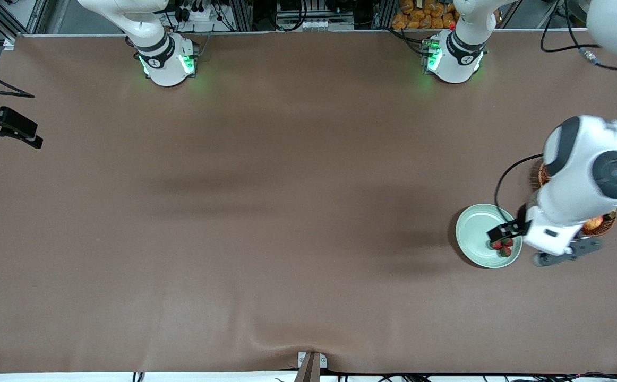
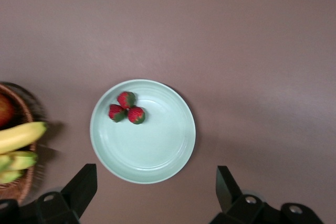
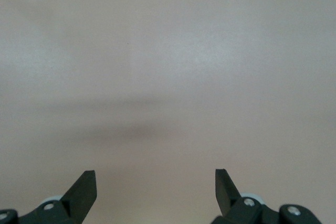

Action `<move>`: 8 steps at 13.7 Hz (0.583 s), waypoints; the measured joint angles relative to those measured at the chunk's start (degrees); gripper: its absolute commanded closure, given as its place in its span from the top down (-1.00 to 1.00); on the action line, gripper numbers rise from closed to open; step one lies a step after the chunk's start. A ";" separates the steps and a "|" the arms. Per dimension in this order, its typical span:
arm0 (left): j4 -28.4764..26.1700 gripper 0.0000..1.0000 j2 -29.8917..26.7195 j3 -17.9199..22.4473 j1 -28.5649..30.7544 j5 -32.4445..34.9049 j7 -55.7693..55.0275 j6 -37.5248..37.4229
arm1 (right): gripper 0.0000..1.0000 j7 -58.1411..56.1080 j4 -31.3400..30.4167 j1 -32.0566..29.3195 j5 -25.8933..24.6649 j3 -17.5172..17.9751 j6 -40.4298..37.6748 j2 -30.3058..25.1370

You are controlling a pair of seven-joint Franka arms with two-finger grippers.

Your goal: Collect all strawberries into plate

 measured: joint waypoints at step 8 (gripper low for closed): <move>10.67 1.00 -1.47 -2.54 1.75 -2.96 12.01 -15.62 | 1.00 0.00 -0.41 0.00 0.00 0.06 0.21 0.54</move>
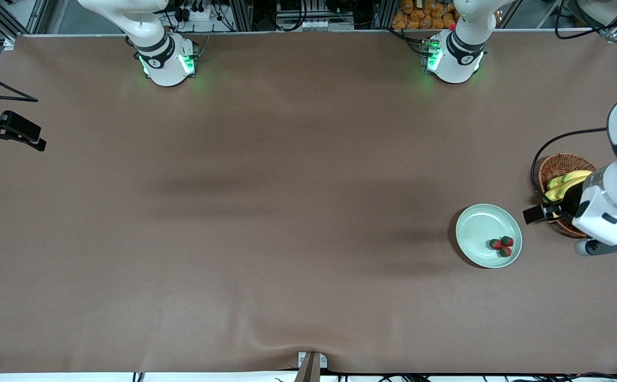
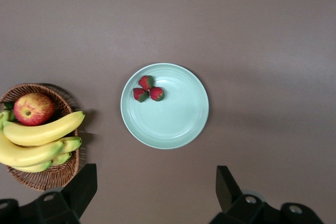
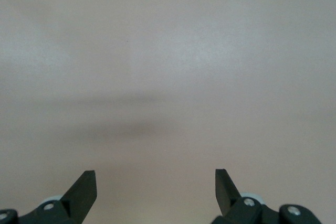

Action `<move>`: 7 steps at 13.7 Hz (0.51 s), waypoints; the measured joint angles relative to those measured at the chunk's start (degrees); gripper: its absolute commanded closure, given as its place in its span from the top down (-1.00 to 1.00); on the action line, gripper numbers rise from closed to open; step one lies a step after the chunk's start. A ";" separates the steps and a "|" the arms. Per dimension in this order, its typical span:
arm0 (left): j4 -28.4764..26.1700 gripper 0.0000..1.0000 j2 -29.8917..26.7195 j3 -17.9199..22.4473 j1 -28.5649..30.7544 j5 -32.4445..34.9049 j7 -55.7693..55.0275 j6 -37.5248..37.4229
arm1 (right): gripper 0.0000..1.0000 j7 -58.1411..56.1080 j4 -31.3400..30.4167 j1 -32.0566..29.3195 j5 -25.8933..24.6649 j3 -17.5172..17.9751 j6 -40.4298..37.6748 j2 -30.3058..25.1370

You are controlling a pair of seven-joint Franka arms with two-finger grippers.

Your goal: Collect all strawberries into plate

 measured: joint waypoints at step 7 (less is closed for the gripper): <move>1.50 1.00 -6.77 -0.81 -0.07 -0.97 2.56 -4.74 | 1.00 0.00 -0.03 0.00 0.00 0.02 0.01 0.00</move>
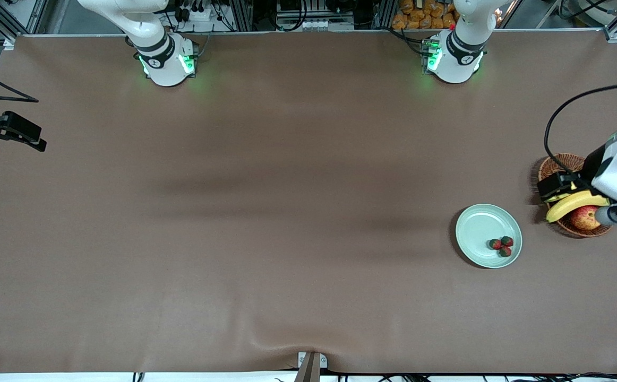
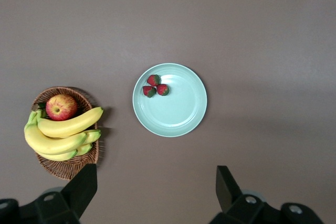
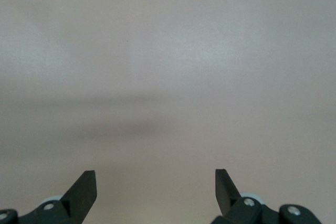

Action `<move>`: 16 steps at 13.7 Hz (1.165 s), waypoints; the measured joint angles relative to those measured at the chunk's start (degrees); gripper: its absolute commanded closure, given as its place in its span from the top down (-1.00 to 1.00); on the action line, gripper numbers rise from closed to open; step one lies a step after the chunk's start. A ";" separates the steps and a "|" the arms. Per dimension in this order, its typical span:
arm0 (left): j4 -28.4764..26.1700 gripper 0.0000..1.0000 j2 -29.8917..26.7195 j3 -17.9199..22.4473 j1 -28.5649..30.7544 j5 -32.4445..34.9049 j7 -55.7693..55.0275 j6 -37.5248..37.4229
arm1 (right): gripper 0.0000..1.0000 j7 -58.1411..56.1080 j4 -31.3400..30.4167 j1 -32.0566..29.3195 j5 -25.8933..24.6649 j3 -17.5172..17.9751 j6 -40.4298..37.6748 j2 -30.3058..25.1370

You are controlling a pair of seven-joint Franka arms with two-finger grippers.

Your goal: Collect all strawberries into plate

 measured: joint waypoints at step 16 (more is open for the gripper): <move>-13.92 1.00 -20.78 38.29 -24.50 -18.19 13.43 -6.27 | 1.00 0.00 -0.07 0.00 0.00 0.05 0.34 0.00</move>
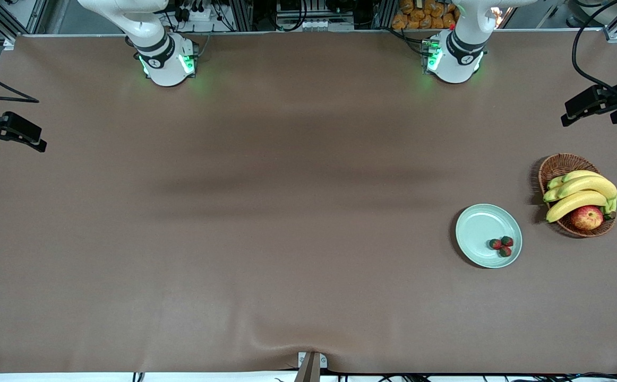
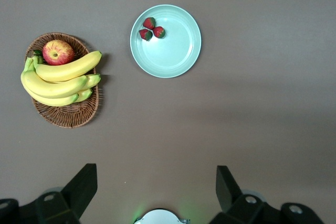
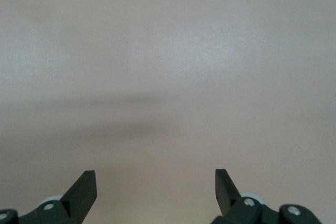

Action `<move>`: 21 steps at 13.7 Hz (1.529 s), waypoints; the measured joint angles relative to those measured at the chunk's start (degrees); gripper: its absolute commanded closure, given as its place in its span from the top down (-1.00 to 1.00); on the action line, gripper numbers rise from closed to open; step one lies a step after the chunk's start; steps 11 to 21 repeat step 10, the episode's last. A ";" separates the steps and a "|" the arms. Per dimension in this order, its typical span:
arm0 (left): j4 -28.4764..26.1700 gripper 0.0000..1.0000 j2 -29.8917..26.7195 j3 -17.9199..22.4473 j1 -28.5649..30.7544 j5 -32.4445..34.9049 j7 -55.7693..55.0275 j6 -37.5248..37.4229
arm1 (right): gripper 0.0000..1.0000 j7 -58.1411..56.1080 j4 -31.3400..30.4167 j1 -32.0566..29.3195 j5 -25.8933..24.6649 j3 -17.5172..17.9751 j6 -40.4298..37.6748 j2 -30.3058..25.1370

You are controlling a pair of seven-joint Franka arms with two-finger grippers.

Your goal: Collect all strawberries into plate

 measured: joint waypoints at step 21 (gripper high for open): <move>0.99 1.00 -0.75 -0.17 -0.70 0.00 0.22 -0.13 | 1.00 0.00 -0.01 0.00 0.00 0.02 0.03 0.00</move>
